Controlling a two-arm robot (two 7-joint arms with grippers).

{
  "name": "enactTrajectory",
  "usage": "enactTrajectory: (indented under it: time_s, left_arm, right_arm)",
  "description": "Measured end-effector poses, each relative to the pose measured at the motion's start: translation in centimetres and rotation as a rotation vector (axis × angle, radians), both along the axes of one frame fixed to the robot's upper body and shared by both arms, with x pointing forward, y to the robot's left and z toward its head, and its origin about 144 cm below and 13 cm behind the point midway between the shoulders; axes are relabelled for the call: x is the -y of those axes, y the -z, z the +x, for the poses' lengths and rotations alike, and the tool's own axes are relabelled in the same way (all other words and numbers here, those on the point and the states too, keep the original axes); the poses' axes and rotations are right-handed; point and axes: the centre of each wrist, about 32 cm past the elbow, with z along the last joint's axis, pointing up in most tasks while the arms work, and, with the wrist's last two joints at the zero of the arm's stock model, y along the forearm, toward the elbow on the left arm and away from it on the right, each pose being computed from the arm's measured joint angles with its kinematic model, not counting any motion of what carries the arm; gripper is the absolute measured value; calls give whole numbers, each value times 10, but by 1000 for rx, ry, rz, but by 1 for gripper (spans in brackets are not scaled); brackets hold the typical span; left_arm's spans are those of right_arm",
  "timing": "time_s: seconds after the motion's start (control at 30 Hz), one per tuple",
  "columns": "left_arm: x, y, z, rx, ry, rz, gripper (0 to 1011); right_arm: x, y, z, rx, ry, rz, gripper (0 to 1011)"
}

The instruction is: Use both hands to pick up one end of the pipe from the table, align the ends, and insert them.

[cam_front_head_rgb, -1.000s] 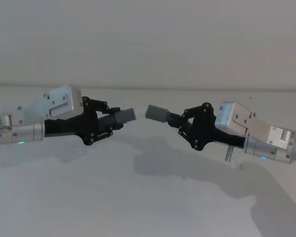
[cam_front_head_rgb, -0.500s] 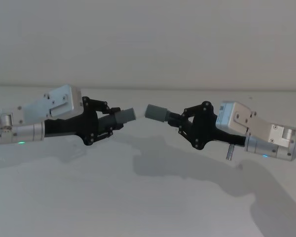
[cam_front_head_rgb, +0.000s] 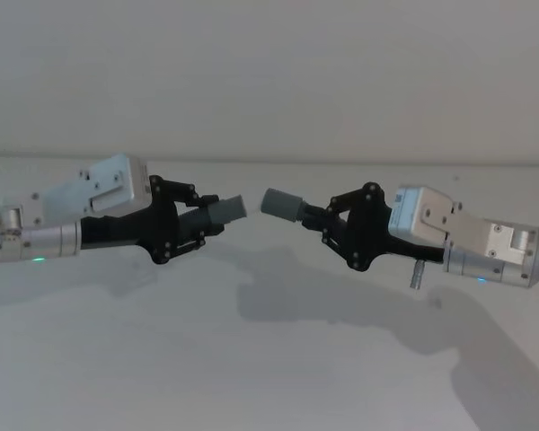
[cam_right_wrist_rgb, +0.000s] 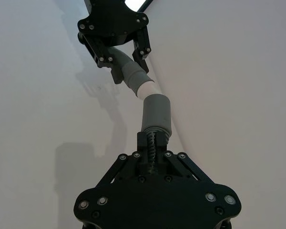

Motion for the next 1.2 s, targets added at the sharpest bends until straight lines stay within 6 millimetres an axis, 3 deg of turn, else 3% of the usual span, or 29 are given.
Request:
enactTrajectory:
  time_s: [1.2]
  left_arm:
    - [0,0,0,0,1,0,349]
  right_arm:
    - [-2,-1,7,3,38,-8,83]
